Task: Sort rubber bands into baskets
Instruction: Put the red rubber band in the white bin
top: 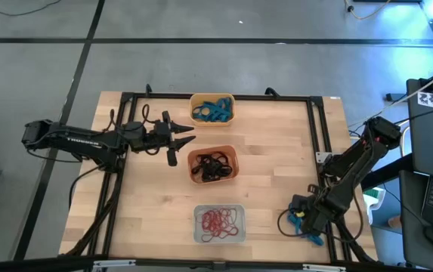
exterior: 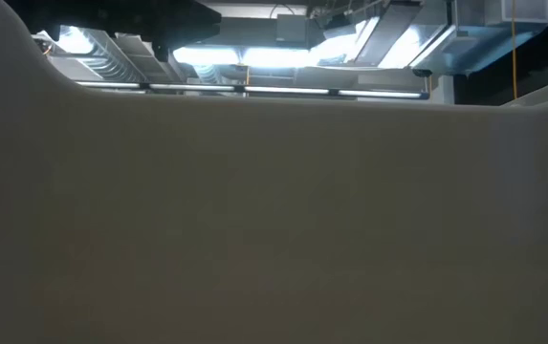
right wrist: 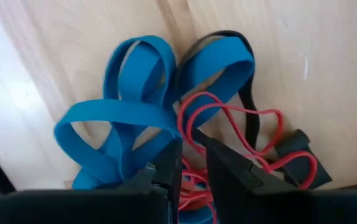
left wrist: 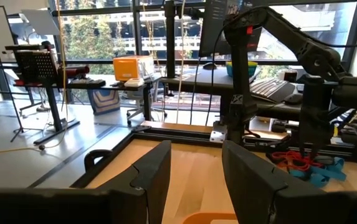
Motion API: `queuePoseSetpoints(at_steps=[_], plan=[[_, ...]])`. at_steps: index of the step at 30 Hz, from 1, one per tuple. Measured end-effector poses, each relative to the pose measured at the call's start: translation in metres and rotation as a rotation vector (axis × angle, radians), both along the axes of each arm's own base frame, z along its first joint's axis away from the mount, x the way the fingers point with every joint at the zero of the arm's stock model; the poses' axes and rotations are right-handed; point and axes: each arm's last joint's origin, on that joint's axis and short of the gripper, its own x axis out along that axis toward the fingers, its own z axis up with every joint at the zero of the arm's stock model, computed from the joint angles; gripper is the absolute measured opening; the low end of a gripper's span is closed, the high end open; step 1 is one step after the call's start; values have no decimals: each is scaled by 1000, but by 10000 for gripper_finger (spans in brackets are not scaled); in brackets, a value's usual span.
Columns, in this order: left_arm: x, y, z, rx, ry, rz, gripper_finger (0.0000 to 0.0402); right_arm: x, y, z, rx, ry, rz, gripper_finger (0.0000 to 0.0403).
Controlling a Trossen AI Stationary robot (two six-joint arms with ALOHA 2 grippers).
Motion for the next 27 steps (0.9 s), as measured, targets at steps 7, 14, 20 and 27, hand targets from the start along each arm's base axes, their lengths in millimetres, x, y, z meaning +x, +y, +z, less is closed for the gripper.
queuePoseSetpoints(at_steps=[7,14,20,27], plan=[[0,0,0,2,1,0,141,-3,-4,-6,-12,30,2,74],[0,0,0,3,1,0,141,-4,-4,-6,-10,39,2,62],[0,0,0,3,1,0,141,-4,-3,-6,9,57,5,7],[0,0,0,3,1,0,141,-4,-4,-6,-2,54,3,5]])
